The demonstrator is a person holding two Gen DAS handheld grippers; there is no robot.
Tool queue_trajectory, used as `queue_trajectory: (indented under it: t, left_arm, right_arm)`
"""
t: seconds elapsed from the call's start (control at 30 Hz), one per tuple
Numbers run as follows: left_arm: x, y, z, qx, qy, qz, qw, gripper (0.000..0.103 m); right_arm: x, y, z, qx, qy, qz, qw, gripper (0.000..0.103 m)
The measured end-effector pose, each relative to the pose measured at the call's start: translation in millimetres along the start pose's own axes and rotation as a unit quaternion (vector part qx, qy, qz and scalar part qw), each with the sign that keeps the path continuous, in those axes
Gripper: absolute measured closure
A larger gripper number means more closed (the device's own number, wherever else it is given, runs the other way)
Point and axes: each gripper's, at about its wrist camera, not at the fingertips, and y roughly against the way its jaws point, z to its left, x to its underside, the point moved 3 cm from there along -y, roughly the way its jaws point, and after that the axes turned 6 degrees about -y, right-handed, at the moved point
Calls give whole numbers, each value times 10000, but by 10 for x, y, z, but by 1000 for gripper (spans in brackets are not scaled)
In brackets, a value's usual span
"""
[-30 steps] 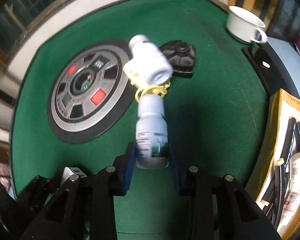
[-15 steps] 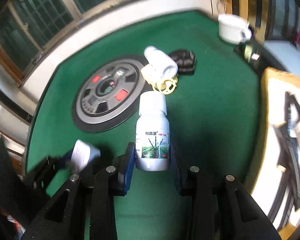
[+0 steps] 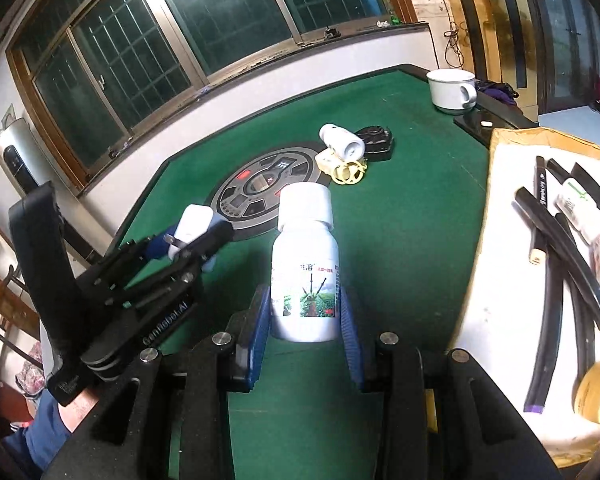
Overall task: Organize rigid objects
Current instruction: 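Carry the green-labelled bottle and adapter over the white tray with both tools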
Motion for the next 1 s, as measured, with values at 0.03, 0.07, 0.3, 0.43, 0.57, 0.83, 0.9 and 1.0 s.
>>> queue_trajectory:
  t: [0.03,0.07,0.3,0.43,0.57,0.83,0.9,1.0]
  left_arm:
    - [-8,9,-11,-17,-6,-23,10000,66]
    - [-17,18,-29,-19,-13,-37,10000,66]
    - [-60,104,-226,-36,-203,-165,9997,66]
    - [-72,146,-320,-22,-225,-197,9996,66]
    - [-94,161,-402,91,-162,-199,9996,66]
    - [-181,231,-612,420,-75,-237,9988,66]
    - [-228,246,-713,555,-104,-246,9981,66]
    - [-319,268,-939,814,-223,-279,9960,66]
  right_arm:
    - [0,23,-26,-18,-36,-30,10000,73]
    - [1,55,-58,-33,-63,-65,10000,73]
    - [75,274,-186,-82,-130,-210,9997,73]
    - [97,349,-211,-87,-137,-266,9995,72]
    - [85,417,-244,-92,-109,-279,9995,72]
    - [60,633,-421,-26,-222,-478,9986,72]
    - [54,705,-498,24,-266,-545,9982,72]
    - [29,846,-658,155,-386,-690,9968,72]
